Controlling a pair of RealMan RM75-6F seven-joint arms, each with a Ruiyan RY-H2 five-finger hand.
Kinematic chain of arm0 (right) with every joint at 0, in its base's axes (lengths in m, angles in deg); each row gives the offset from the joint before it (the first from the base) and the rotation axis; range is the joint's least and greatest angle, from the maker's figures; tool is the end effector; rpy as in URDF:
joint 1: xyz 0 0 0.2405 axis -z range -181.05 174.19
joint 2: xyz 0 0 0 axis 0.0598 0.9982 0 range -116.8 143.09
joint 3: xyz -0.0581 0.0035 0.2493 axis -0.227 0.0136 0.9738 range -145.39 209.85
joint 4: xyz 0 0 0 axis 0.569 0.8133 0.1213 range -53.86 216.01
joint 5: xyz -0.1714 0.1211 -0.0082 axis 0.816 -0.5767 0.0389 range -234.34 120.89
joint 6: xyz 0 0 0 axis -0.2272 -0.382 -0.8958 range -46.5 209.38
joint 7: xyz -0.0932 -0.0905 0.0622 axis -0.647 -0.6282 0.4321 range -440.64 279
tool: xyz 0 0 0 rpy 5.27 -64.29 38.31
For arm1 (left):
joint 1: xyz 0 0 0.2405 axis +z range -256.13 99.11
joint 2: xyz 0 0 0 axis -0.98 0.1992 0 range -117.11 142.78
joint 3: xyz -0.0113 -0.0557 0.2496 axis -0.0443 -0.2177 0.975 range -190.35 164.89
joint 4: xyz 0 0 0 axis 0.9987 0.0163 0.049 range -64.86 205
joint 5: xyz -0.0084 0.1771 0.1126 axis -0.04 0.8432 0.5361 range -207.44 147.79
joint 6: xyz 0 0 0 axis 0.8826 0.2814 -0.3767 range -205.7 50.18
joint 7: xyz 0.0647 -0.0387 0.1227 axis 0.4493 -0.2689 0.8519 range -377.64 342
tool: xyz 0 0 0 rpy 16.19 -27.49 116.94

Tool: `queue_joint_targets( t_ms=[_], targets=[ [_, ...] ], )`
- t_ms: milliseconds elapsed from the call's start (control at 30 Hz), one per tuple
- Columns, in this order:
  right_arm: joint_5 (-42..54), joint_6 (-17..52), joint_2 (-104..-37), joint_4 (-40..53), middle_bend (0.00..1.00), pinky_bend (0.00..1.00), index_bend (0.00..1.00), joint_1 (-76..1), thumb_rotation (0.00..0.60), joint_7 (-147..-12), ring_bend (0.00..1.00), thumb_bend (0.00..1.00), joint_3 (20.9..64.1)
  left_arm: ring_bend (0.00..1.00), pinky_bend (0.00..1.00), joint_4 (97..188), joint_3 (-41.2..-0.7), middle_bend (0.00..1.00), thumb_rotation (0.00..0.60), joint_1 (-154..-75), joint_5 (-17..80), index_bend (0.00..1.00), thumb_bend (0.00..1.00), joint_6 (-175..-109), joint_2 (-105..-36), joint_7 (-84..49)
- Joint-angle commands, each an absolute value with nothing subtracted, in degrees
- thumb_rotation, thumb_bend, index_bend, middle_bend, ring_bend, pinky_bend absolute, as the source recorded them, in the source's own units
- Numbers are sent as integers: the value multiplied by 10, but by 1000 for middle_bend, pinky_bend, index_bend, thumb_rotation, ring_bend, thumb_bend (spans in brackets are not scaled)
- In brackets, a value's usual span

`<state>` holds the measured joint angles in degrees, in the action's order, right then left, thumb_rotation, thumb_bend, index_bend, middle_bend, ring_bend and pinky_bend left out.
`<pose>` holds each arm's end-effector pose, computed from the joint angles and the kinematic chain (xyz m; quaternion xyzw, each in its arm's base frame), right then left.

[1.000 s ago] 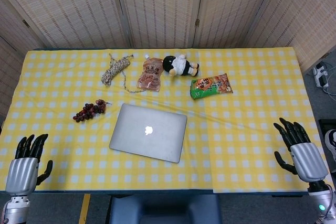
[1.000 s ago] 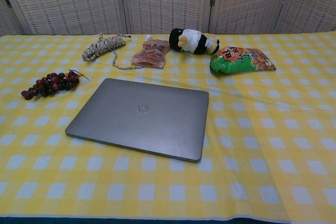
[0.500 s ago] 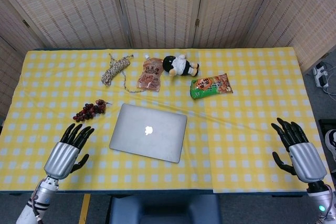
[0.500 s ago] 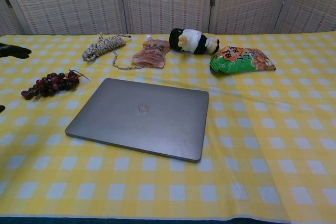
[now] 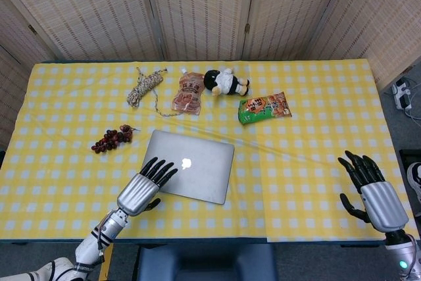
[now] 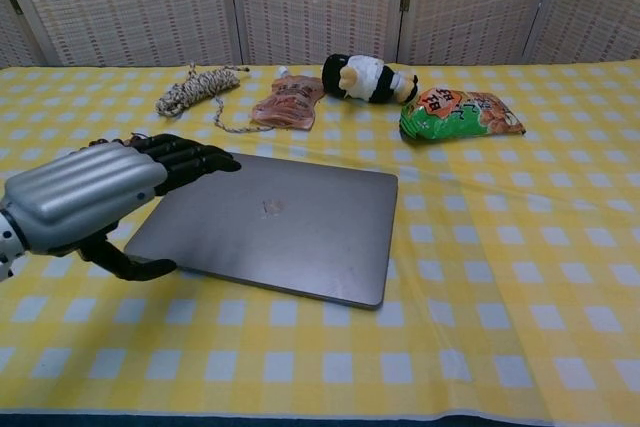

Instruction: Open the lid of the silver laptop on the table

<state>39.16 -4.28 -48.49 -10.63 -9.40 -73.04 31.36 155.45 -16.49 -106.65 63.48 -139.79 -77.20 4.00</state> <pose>-0.2959 -0.1712 0.1563 0.6424 -0.3877 0.4250 0.5063 -0.1705 0.2555 -0.0280 -0.8039 -0.2454 -0.3894 0.3767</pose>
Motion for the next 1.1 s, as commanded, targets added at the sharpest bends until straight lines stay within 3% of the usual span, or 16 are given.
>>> queue_joint_targets(
  t_ms=[33, 567, 1100],
  targets=[
    [391, -44, -485, -105, 0, 0, 0, -93, 600, -728, 10, 466, 313, 0, 0, 1533, -176, 75, 600, -1085, 608, 0, 324, -1372, -799, 56],
    [388, -48, -485, -97, 0, 0, 0, -90, 600, -717, 13, 466, 312, 0, 0, 1453, -180, 75, 600, -1121, 555, 0, 324, -1345, -879, 71],
    [384, -46, -485, -90, 0, 0, 0, -89, 600, -711, 9, 466, 312, 2, 0, 1426, -180, 75, 600, -1131, 533, 0, 324, -1358, -903, 56]
  ],
)
